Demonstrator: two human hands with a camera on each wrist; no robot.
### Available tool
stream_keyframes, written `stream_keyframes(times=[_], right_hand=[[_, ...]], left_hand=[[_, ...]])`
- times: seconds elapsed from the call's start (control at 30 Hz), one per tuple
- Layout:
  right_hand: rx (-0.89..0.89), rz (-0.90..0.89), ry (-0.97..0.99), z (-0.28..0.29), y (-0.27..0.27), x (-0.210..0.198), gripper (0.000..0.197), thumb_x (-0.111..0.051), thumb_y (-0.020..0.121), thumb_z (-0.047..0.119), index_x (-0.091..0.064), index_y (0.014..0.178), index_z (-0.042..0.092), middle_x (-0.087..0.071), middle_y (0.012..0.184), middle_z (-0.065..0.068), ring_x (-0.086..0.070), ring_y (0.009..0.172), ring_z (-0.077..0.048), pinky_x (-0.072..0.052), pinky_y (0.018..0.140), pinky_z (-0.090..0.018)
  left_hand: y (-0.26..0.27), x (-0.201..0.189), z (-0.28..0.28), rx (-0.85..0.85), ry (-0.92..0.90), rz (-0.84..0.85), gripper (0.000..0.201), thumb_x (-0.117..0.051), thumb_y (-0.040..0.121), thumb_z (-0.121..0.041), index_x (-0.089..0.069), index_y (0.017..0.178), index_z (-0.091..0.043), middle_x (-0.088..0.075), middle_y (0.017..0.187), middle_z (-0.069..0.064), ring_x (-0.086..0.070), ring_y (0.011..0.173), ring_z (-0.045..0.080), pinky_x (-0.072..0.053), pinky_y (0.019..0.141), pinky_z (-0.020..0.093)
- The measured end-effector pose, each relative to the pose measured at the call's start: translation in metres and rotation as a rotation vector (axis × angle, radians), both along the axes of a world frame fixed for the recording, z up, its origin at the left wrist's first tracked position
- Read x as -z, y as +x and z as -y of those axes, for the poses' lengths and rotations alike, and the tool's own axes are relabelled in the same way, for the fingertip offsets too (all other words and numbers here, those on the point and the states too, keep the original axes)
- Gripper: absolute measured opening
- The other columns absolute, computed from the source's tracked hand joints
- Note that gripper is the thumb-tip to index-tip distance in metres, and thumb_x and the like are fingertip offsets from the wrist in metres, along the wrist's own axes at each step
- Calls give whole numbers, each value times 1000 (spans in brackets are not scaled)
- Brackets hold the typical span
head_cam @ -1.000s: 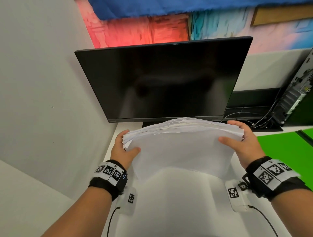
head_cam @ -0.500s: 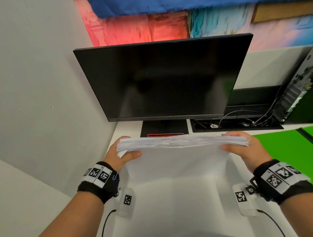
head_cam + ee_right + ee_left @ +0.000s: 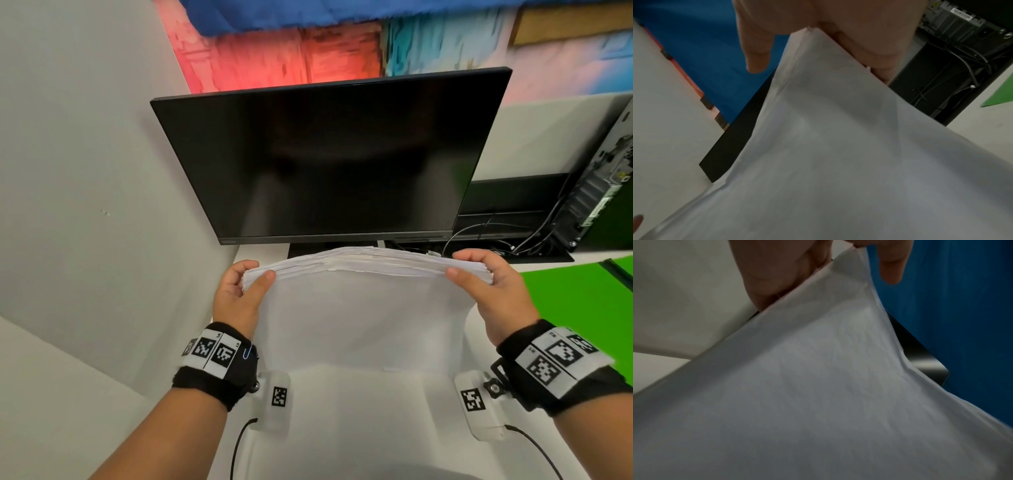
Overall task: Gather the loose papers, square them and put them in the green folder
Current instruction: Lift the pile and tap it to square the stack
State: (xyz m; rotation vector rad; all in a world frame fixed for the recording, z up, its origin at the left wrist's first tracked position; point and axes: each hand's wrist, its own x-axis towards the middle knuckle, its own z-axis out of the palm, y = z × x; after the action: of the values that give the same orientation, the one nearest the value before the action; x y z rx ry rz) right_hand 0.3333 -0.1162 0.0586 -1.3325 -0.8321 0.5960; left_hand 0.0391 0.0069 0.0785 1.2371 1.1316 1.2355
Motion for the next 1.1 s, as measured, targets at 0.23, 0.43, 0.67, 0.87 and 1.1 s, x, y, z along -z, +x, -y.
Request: stream_keyframes(times=[0.23,0.43,0.67,0.87,1.1], right_hand=[[139,-53,-44,-7,-3,-8,19,-61,70,44,-66,63,27,-58,69,2,-52,76,-19,-42,76,-36],[193,-29,-35,-9,-3,-4,19,-63,80,23,-65,61,27,-61,59,14,-51,70,-14,-44,73,-32],[194,4,-65,-11,-4,-8,12,-62,82,27,-62,70,26,-58,74,-1,-53,78,-20,-47,83,-44],[182,-13,-73,-12,-2,-8,14,-64,82,29,-62,68,27,-56,71,0,-50,70,-16,-44,75,-37],[212,-55,-69,-16,-7,-10,17,-60,87,31,-58,71,23,-54,71,-2,-48,68,-15,-42,71,-33]], left_hand=[[-1,2,-5,-152,-59,-23,20,-60,78,-16,-65,65,-30,-62,78,-6,-54,81,19,-43,74,33],[-2,-1,-5,-148,-96,3,18,-59,79,-12,-66,72,-27,-63,83,-2,-56,81,20,-45,75,33],[-3,-1,-6,-147,-89,-27,28,-55,80,-12,-64,57,-27,-59,71,-4,-52,74,18,-42,70,30],[-4,0,-12,-149,-137,-35,22,-48,84,-14,-58,67,-24,-55,74,-2,-52,82,21,-46,82,38],[1,-8,5,90,-8,-47,26,-67,75,-18,-48,93,-22,-52,82,-2,-53,70,12,-49,57,9]])
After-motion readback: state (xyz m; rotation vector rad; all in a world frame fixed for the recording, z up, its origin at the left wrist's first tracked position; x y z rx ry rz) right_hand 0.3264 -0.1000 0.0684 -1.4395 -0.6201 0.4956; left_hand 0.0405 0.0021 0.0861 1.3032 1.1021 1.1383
